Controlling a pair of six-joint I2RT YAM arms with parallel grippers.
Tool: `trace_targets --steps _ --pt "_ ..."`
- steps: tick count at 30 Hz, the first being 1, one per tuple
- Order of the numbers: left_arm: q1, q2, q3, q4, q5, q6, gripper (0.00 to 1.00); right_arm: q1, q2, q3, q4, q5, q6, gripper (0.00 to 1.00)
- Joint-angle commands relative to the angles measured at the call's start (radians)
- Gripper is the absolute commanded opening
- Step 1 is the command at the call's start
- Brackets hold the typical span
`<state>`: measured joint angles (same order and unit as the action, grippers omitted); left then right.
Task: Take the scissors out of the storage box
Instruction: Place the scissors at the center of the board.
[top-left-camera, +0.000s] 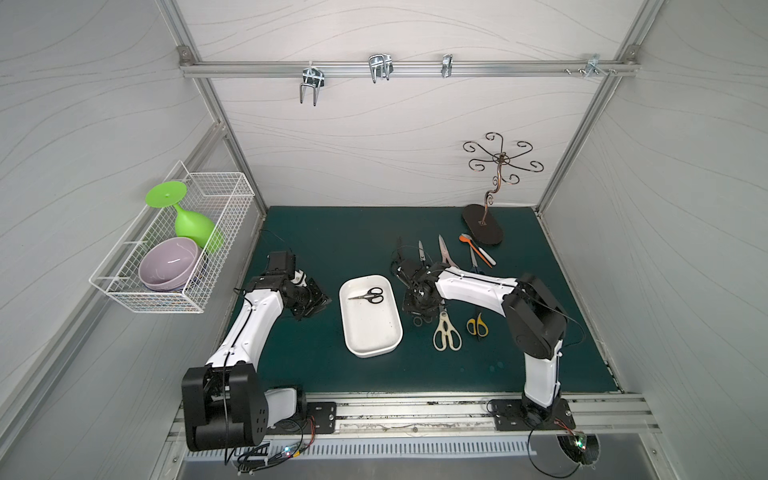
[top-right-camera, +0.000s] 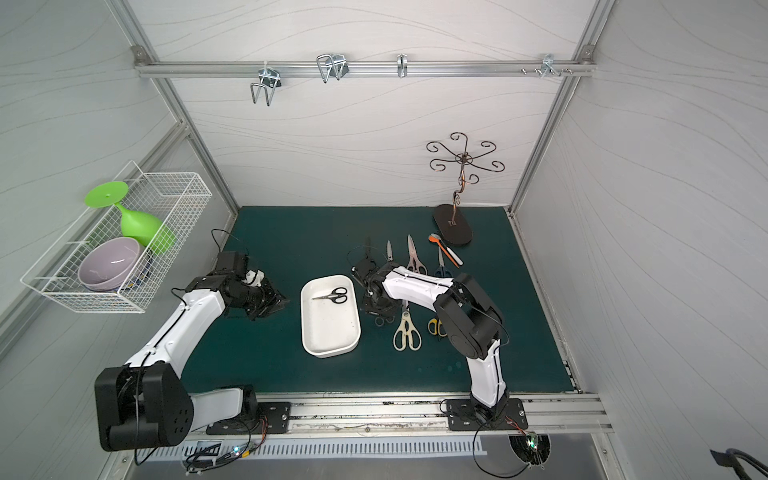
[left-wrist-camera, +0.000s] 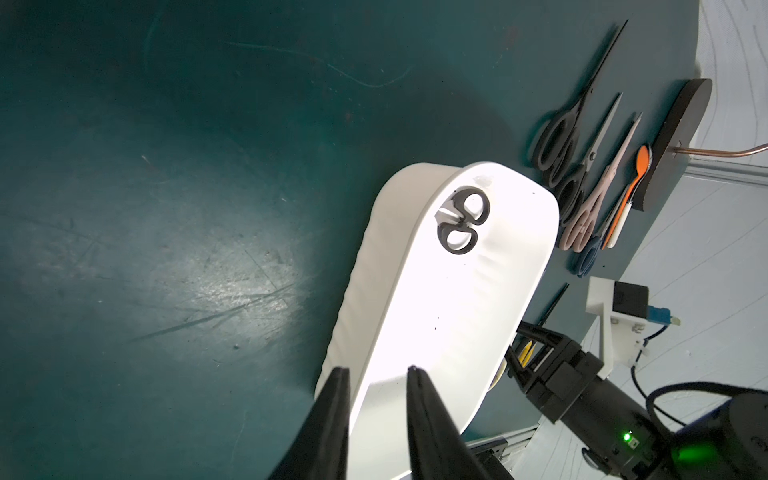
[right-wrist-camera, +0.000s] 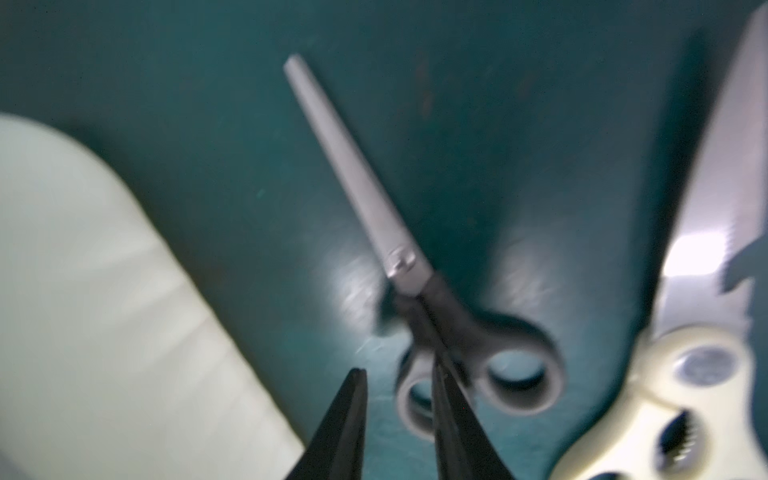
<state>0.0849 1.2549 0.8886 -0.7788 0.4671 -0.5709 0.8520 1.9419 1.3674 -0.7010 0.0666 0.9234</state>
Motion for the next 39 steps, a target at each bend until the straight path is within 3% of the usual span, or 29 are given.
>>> trace_targets --steps 1,18,26,30,39 --pt "-0.001 -0.009 0.013 -0.004 -0.009 0.021 0.28 -0.019 -0.041 0.013 -0.018 -0.006 -0.141 0.43" --pt "-0.001 -0.009 0.000 0.001 -0.016 0.014 0.28 -0.082 -0.035 -0.096 0.114 -0.187 -0.238 0.46" --pt "-0.001 -0.009 0.001 0.010 -0.013 0.011 0.28 -0.018 -0.086 -0.117 0.070 -0.137 -0.181 0.46" --pt "-0.001 -0.011 0.000 0.013 -0.009 0.011 0.28 -0.043 -0.100 -0.103 0.045 -0.102 -0.174 0.46" --pt "-0.001 -0.019 -0.002 0.015 -0.010 0.016 0.28 -0.016 -0.094 0.078 -0.060 -0.067 -0.306 0.46"
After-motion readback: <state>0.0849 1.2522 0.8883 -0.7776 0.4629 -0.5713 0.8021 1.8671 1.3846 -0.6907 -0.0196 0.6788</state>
